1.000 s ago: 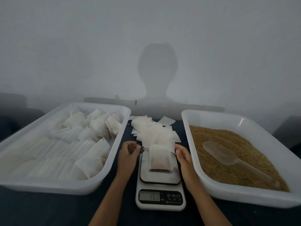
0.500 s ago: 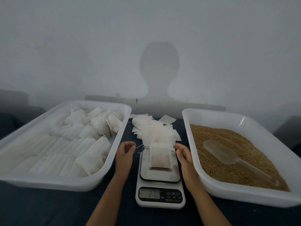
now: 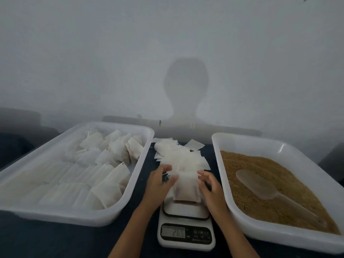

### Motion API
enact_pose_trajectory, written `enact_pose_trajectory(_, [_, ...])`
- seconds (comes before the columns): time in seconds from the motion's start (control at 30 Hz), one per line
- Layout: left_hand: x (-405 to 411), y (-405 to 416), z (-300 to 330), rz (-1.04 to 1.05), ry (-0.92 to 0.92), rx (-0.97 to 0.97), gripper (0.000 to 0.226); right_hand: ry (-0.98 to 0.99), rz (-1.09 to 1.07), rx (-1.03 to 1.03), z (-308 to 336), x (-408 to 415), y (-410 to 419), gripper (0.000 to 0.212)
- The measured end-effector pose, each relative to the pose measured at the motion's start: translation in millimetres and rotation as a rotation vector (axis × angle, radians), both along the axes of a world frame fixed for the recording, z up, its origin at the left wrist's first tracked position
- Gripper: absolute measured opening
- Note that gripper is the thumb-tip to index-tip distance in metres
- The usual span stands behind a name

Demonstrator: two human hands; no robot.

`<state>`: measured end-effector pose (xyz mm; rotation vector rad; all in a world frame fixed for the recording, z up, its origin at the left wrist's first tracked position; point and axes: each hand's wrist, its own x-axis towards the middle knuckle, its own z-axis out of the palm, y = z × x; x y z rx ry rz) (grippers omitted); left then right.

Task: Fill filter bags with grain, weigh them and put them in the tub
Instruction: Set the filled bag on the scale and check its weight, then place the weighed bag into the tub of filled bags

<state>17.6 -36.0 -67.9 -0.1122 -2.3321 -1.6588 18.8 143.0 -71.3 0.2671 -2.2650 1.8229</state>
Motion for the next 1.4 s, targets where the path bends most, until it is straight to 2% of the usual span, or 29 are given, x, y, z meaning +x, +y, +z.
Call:
enact_pose_trajectory(0.17, [0,18,13,-0.041,-0.066,-0.293,0.072,0.020,0.007,0.067,14,1,-9,0.033])
enact_pose_trajectory(0.3, [4,21,26,-0.041,-0.065,-0.379,0.080,0.121,0.023,-0.001,38,4,-22,0.030])
enact_pose_trajectory(0.43, [12,15,54,0.105,0.002,-0.305,0.067,0.186,0.078,-0.071,73,5,-44,0.028])
enact_pose_trajectory(0.53, [13,-4,87,0.220,0.072,-0.326,0.027,0.228,0.140,-0.096,102,1,-68,0.027])
enact_pose_trajectory(0.6, [9,-26,109,0.280,0.110,-0.442,0.003,0.251,0.174,-0.081,117,-6,-87,0.029])
enact_pose_trajectory(0.7, [-1,-63,133,0.332,0.027,-0.600,0.016,0.249,0.226,-0.018,130,-19,-121,0.025])
enact_pose_trajectory(0.77, [-11,-87,141,0.369,-0.066,-0.670,0.012,0.223,0.230,0.044,131,-30,-144,0.020])
enact_pose_trajectory(0.8, [-16,-99,141,0.381,-0.111,-0.691,0.010,0.205,0.213,0.091,128,-36,-154,0.020])
enact_pose_trajectory(0.9, [-30,-133,128,0.364,-0.251,-0.700,0.032,0.149,0.131,0.269,116,-45,-181,0.029])
enact_pose_trajectory(1.0, [-37,-153,107,0.384,-0.362,-0.735,0.039,0.074,0.192,0.458,104,-47,-201,0.032])
enact_pose_trajectory(1.13, [-44,-163,80,0.354,-0.462,-0.666,0.042,-0.010,0.308,1.041,89,-51,-224,0.034])
enact_pose_trajectory(1.23, [-48,-169,66,0.334,-0.500,-0.678,0.048,-0.042,0.347,1.342,83,-54,-237,0.035])
enact_pose_trajectory(1.3, [-51,-175,60,0.335,-0.510,-0.672,0.050,-0.050,0.384,1.458,82,-55,-242,0.033])
enact_pose_trajectory(1.4, [-52,-180,55,0.329,-0.504,-0.684,0.053,-0.078,0.444,1.494,81,-55,-244,0.033])
